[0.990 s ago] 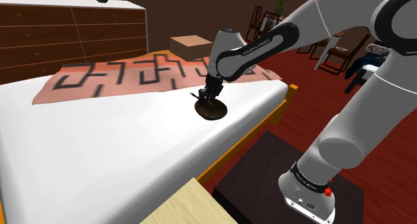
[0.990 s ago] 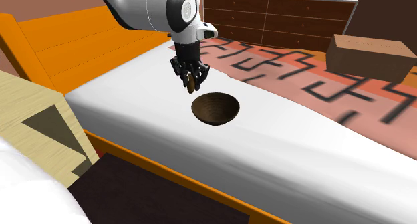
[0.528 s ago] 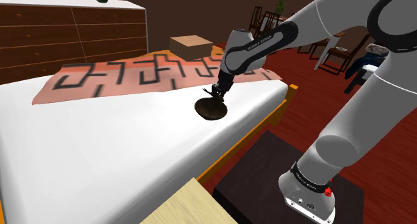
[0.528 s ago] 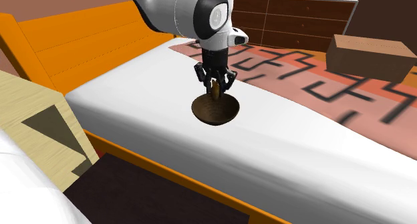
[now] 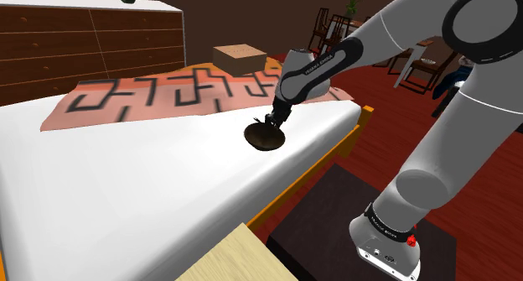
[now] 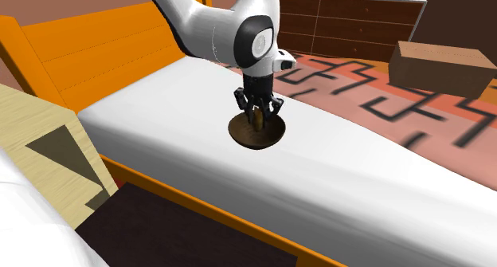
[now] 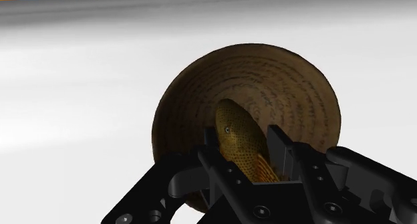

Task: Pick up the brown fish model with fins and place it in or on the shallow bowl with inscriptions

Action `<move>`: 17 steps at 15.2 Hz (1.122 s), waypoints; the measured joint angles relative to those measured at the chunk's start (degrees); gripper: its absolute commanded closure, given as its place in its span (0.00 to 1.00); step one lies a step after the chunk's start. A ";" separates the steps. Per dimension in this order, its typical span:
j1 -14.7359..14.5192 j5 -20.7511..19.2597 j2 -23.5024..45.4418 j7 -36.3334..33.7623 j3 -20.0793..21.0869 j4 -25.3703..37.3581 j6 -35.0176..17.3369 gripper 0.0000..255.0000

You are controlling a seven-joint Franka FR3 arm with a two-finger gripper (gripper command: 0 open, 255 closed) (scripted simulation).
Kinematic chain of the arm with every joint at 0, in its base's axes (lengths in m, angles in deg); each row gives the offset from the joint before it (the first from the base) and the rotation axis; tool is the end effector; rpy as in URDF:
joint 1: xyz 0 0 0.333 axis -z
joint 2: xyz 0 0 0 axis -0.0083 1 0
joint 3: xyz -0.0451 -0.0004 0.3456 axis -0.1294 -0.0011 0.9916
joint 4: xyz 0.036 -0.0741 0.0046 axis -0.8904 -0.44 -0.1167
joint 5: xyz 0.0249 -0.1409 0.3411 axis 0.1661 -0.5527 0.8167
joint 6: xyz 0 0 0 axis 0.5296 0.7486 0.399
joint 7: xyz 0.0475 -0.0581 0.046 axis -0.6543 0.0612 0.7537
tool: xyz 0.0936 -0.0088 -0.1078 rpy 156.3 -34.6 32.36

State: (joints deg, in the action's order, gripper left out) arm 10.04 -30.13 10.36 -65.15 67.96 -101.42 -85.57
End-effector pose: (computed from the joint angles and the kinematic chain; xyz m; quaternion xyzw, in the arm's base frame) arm 0.4838 -0.0506 0.3076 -0.9980 0.0446 -0.0450 0.0080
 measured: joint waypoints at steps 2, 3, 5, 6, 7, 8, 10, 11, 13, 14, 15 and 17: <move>-0.02 -0.05 1.13 -0.04 0.01 -0.52 -1.64 1.00; 0.06 -0.08 1.99 0.12 -0.07 -0.34 -2.31 1.00; 0.05 -0.10 2.56 0.11 -0.07 -0.58 -3.13 1.00; 0.04 -0.11 2.68 0.08 -0.06 -0.59 -3.27 1.00; 0.03 -0.12 2.77 0.07 -0.06 -0.55 -3.32 1.00; 0.03 -0.12 2.80 0.06 -0.06 -0.54 -3.34 1.00; 0.02 -0.13 2.81 0.05 -0.06 -0.53 -3.36 1.00; 0.02 -0.13 2.82 0.05 -0.06 -0.53 -3.36 0.00; 0.02 -0.13 2.82 0.05 -0.05 -0.53 -3.37 0.00; 0.02 -0.13 2.82 0.05 -0.05 -0.53 -3.37 0.00; 0.02 -0.13 2.82 0.05 -0.05 -0.53 -3.37 0.00; 0.02 -0.13 2.82 0.05 -0.05 -0.53 -3.37 0.00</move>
State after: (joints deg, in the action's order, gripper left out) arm 10.06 -30.26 13.18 -65.10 67.91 -101.94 -88.94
